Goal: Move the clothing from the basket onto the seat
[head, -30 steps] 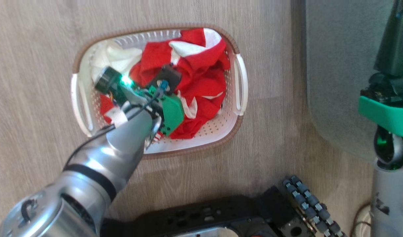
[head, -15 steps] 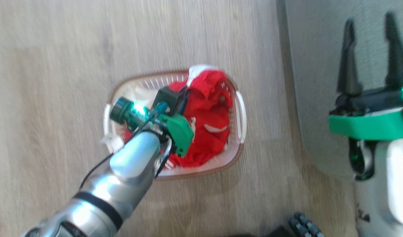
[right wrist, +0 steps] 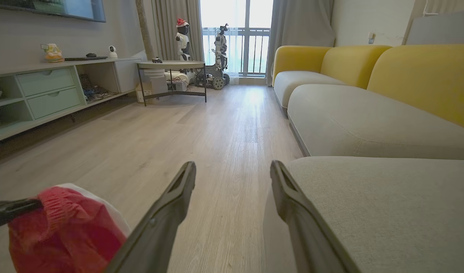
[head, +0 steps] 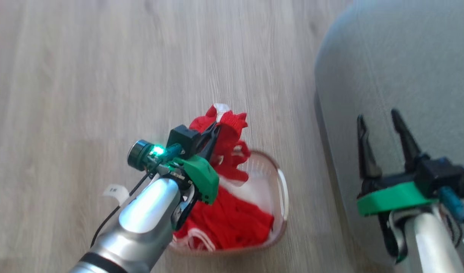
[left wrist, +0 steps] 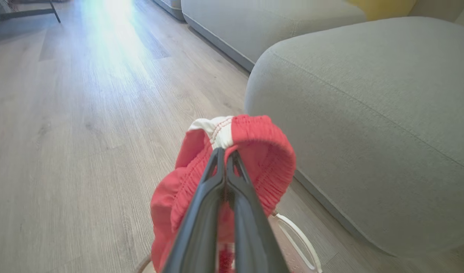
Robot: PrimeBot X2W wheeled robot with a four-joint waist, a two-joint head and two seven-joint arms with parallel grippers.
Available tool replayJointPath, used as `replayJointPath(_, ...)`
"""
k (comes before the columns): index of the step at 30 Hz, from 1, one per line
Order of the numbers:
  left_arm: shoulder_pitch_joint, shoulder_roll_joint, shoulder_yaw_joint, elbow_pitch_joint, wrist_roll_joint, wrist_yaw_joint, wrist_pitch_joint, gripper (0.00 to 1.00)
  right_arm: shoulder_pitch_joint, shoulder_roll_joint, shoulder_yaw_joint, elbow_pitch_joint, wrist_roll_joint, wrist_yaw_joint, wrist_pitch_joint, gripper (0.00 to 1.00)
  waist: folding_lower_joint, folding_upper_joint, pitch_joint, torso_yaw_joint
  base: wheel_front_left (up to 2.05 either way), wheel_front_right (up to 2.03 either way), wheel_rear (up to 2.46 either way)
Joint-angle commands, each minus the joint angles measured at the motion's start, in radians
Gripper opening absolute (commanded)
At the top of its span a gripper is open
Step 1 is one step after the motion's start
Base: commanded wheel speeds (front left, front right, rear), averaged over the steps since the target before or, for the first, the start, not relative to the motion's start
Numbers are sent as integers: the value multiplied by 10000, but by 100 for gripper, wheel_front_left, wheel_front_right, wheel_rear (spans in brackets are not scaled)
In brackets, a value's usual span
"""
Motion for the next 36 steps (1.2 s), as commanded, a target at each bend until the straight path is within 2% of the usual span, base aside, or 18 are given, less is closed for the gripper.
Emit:
replayJointPath(1,-282,228,391,-335,22,-25,-136,0,-69,-95,282,-273,-47,-2,-63,100,1,-1,-1106,198,0,0,0)
replayJointPath(8,-516,358,413,-711,-125,-323,112,0,418,-95,635,183,-1,-2,-63,100,1,-1,-2119,141,0,0,0)
replayJointPath(19,-1642,239,336,-1752,-129,-410,854,0,354,-95,1377,920,-144,-2,-63,100,1,-1,-2632,211,0,0,0)
replayJointPath(26,-2128,-47,237,-2165,-288,-442,1176,0,-220,-95,2141,1617,-183,-2,-63,100,1,-1,-2869,296,0,0,0)
replayJointPath(36,-2554,-323,-2,-2395,-594,-234,1427,0,-1646,-95,3632,3036,262,-2,-63,100,1,-1,-3139,453,0,0,0)
